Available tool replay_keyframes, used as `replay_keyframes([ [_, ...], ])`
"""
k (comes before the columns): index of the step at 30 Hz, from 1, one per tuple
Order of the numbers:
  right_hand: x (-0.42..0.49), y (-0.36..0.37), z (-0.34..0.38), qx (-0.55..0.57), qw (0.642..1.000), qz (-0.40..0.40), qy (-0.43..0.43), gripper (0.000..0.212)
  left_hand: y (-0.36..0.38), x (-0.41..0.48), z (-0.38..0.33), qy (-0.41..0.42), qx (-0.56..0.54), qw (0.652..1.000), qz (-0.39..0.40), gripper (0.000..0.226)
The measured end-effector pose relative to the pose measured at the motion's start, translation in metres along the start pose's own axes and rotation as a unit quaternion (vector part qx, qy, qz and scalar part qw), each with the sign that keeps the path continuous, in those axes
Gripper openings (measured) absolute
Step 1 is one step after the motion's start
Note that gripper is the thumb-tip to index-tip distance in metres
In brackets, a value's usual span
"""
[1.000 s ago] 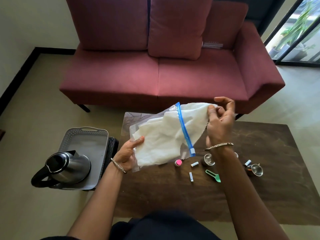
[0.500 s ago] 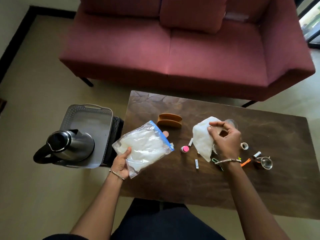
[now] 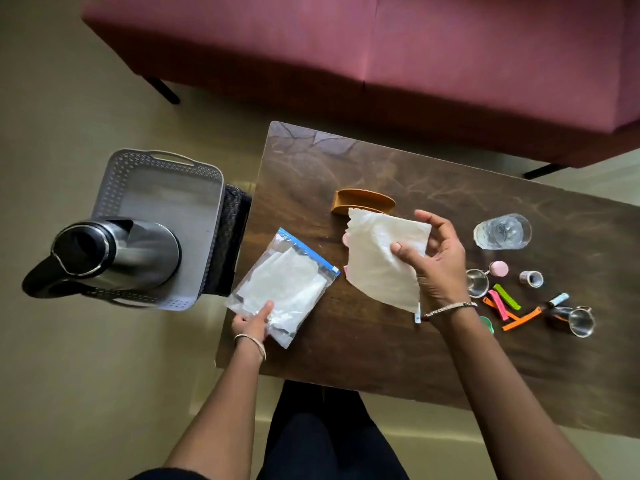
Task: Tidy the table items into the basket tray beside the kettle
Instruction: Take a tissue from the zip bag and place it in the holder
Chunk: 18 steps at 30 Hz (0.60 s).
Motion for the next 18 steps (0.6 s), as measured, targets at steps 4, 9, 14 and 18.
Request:
replay_keyframes([
  [4, -0.001, 0.005, -0.002, 0.023, 0.998, 0.028, 0.05, 0.067, -0.012, -0.043, -0.011, 0.146, 0.189, 0.954, -0.182, 0.074],
  [9, -0.005, -0.001, 0.01, 0.078, 0.989, 0.076, 0.105, 0.063, 0.025, -0.116, -0.061, 0.387, 0.228, 0.883, -0.138, 0.075],
  [14, -0.012, -0.013, 0.022, 0.143, 0.976, 0.107, 0.123, 0.07, 0.056, -0.107, -0.08, 0.293, 0.387, 0.871, -0.078, 0.086],
  [18, -0.008, -0.023, 0.015, 0.147, 0.978, 0.092, 0.117, 0.058, 0.078, -0.061, -0.074, 0.277, 0.584, 0.763, -0.004, 0.086],
])
Point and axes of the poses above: each hand's wrist, its own x-axis towards the middle knuckle, its own y-axis out of the palm, z = x × y, the point moved 6 cm from there along x, towards the middle knuckle, and after that the axes turned 9 degrees about -y, right-handed, at the moved point
